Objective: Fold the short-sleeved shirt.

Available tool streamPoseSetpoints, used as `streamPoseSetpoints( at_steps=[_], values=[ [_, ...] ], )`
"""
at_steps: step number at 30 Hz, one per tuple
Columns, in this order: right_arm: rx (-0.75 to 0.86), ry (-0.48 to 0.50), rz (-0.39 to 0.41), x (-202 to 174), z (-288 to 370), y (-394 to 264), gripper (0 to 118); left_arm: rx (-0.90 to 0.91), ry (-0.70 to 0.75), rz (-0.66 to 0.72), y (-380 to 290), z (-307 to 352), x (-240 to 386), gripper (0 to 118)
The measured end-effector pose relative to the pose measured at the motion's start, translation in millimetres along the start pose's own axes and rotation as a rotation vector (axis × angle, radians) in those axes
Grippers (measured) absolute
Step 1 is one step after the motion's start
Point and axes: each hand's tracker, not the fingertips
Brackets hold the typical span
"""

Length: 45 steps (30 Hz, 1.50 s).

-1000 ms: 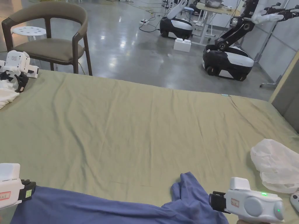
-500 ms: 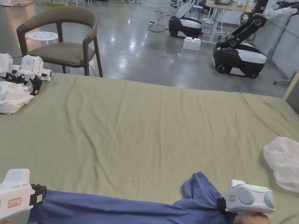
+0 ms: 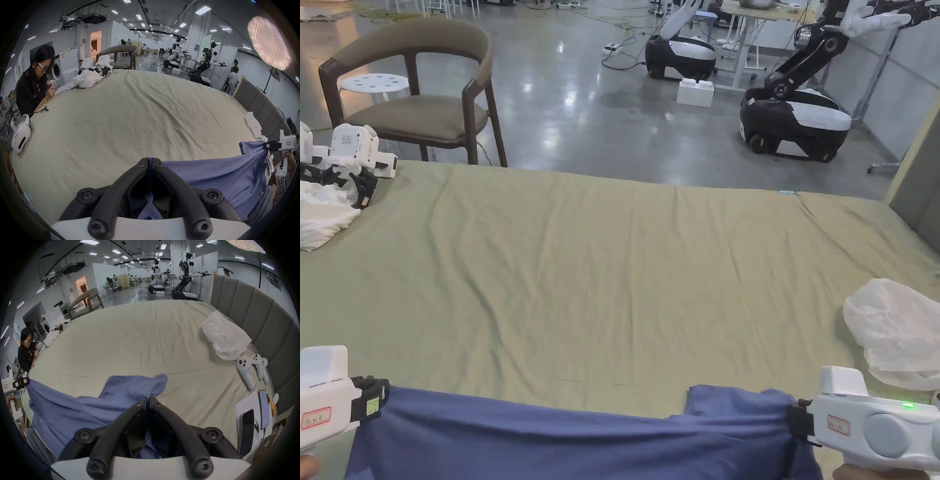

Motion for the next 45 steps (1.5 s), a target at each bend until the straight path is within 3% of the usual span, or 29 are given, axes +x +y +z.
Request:
streamPoseSetpoints(
  at_steps=[10,15,25,32,35,37,39,40,45],
  values=[
    [0.074,0.006,0.070,-0.9,81.2,-52.4,1,0.076,-0.046,-0.049,-31.6,59.0,-12.6,0],
    [0.021,-0.035,0.133,-9.6,106.0,-86.2,1,0.067,-0.045,-0.076,-61.1,88.3,-16.1,0],
    [-0.180,-0.110,0.188,-14.8,96.0,-155.2,1,-0.208,0.003,-0.215,-130.5,87.9,-15.1,2],
    [-0.240,-0.109,0.157,-14.4,67.1,-174.0,3,-0.311,0.054,-0.291,-143.5,66.9,-6.9,4],
    [-0.240,-0.094,0.126,-14.2,62.5,-174.5,16,-0.325,0.068,-0.289,-141.5,63.6,-5.8,12],
    [-0.233,-0.097,0.125,-13.5,67.1,-174.5,50,-0.320,0.083,-0.269,-138.6,65.0,-5.5,27],
    [-0.220,-0.100,0.127,-16.2,75.5,-170.9,78,-0.266,0.093,-0.214,-134.5,67.8,-9.7,55],
    [-0.206,-0.116,0.131,-17.6,81.5,-169.4,78,-0.234,0.090,-0.192,-131.3,70.3,-9.8,64],
    [0.006,-0.148,0.133,-32.4,118.4,-144.9,78,-0.009,0.071,-0.128,-109.2,90.6,10.2,66]
  ],
)
